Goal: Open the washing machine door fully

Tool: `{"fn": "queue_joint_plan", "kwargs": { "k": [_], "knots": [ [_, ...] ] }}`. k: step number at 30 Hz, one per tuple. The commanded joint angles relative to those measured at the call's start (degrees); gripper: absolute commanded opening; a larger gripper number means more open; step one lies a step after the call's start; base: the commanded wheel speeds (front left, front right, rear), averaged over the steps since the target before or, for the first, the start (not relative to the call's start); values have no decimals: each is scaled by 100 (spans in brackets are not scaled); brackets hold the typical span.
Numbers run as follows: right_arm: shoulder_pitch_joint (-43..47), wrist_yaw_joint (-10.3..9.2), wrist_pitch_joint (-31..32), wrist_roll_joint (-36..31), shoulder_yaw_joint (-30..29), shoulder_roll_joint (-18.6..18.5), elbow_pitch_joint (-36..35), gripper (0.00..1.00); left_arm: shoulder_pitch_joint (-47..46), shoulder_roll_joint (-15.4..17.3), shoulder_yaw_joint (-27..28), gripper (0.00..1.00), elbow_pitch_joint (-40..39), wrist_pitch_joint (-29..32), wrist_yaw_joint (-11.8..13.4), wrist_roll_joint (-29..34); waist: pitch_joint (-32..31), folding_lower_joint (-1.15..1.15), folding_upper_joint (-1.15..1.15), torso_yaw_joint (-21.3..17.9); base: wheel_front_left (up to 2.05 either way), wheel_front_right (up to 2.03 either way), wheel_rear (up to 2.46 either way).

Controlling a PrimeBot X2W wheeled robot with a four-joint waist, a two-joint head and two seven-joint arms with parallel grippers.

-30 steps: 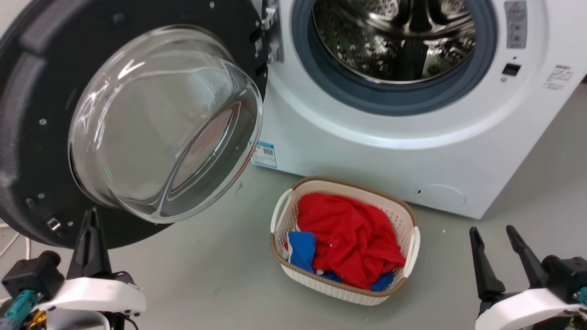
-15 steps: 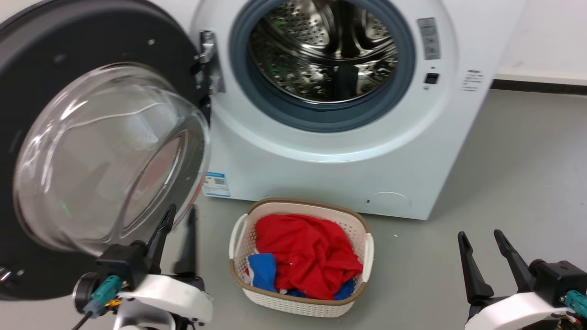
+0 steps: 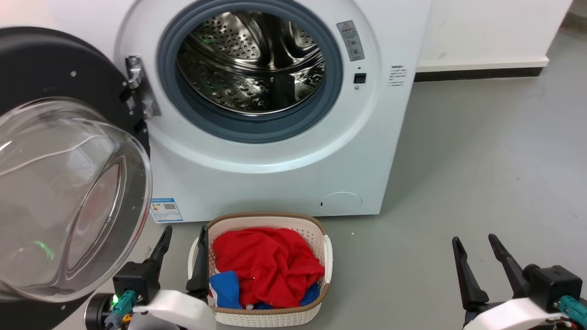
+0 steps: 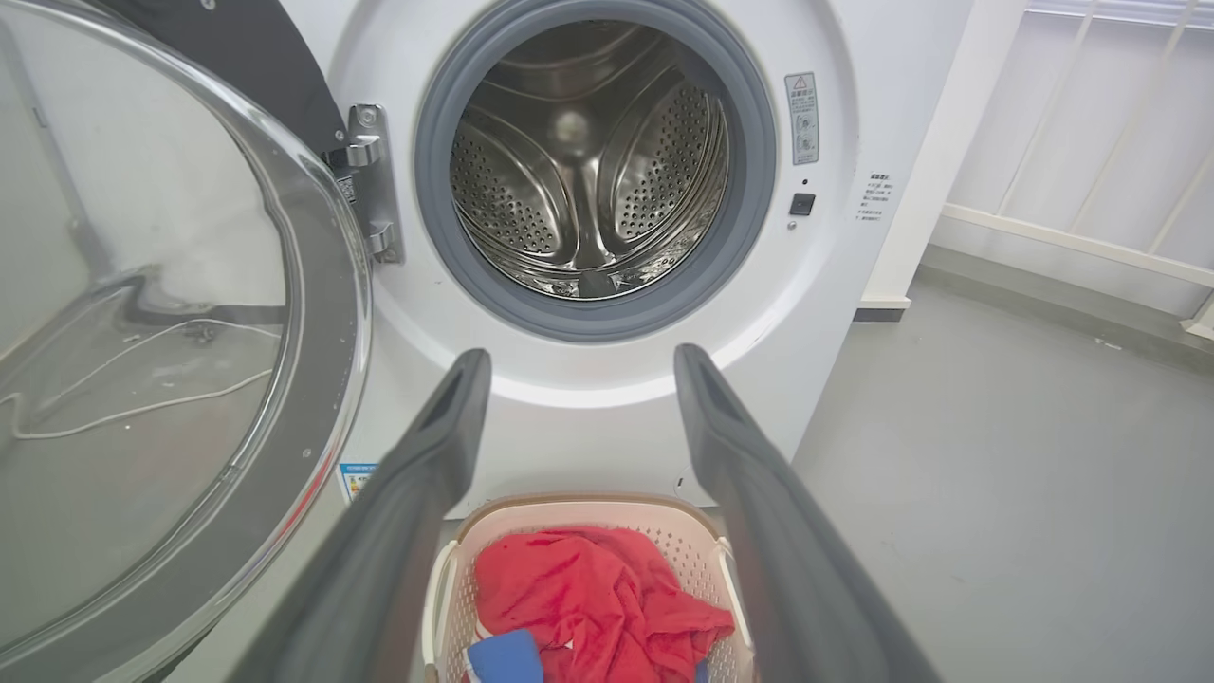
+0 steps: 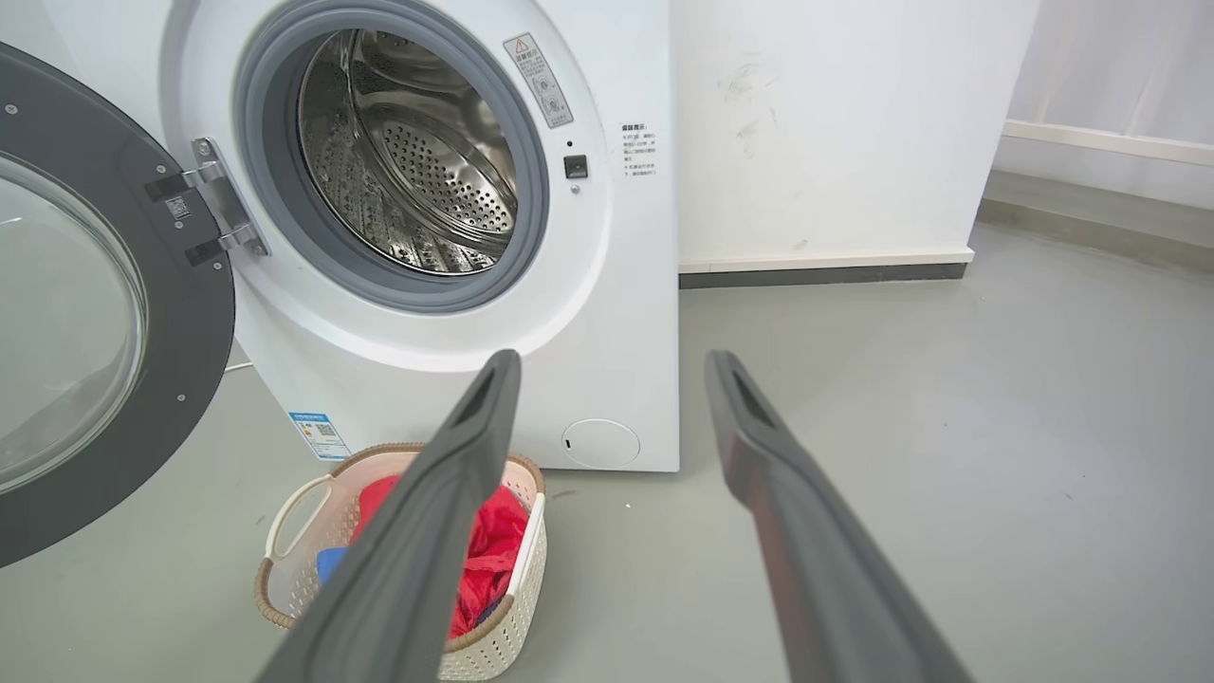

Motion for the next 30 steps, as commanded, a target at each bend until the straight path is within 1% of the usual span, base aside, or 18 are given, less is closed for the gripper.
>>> {"fn": "queue_joint_plan", "kwargs": {
  "k": [1, 6, 15, 30],
  "knots": [
    [36, 1, 13, -34, 18, 15, -30, 100, 74, -1, 40, 100, 62, -50, 32, 2, -35, 1, 0, -46, 0, 0, 0],
    [102, 1, 46, -51, 48, 16, -56, 100, 205, 5, 125, 100, 280, -166, 51, -19, -94, 1, 0, -60, 0, 0, 0],
    [111, 1, 75, -82, 70, -28, -76, 100, 251, 18, 140, 100, 512, -256, -55, 37, -132, 1, 0, 27, 0, 0, 0],
    [52, 0, 90, -68, 39, -72, -79, 100, 179, -13, 162, 100, 548, -294, -73, 175, -127, 1, 0, 104, 0, 0, 0]
  ]
}}
